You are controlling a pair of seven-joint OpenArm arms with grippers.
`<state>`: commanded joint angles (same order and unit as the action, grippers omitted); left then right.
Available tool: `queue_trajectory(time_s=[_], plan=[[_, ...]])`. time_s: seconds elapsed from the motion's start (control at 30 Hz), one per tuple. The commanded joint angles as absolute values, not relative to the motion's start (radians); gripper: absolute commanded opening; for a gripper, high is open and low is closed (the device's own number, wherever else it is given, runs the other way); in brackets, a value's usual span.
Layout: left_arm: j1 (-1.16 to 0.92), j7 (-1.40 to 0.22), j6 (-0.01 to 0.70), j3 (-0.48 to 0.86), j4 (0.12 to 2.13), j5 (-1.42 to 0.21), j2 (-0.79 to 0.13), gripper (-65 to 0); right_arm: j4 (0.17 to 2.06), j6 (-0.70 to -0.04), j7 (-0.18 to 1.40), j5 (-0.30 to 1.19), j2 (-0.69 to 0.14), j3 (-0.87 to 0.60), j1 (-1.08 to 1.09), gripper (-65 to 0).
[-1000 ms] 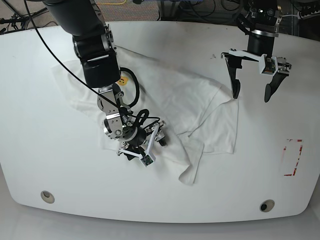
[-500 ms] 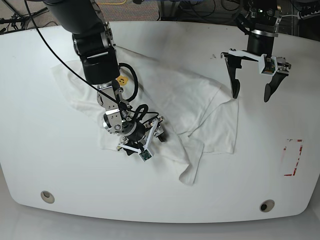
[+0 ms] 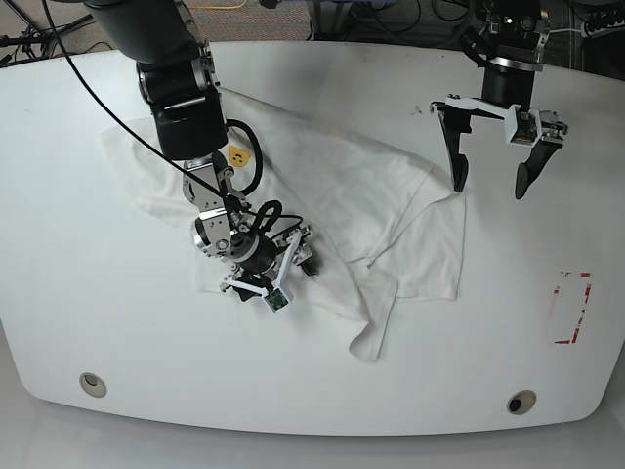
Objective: Fold the T-shirt properly
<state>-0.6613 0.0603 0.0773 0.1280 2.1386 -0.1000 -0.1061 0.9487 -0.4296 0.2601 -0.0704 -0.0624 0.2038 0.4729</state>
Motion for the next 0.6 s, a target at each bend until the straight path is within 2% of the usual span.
queue_trajectory(time_s=[0.13, 0.27, 0.33, 0.4, 0.6], plan=[[-0.660, 0.058, 0.077, 0.127, 2.139, -0.101, -0.106, -15.5, 0.955, -0.428, 0.265, -0.070, -0.063, 0.203, 0.470, -22.8], [-0.661, 0.061, 0.078, 0.125, 2.141, -0.100, -0.105, -15.5, 0.947, -0.428, 0.265, -0.073, -0.059, 0.204, 0.471, -27.0], [-0.658, 0.063, 0.080, 0.126, 2.139, -0.100, -0.104, -15.5, 0.940, -0.428, 0.266, -0.075, -0.056, 0.205, 0.474, -31.1], [-0.654, 0.069, 0.076, 0.129, 2.139, -0.097, -0.104, -15.4, 0.943, -0.428, 0.271, -0.069, -0.050, 0.200, 0.475, -43.0], [-0.653, 0.069, 0.076, 0.130, 2.138, -0.096, -0.103, -15.3, 0.947, -0.426, 0.276, -0.069, -0.048, 0.200, 0.471, -58.9]])
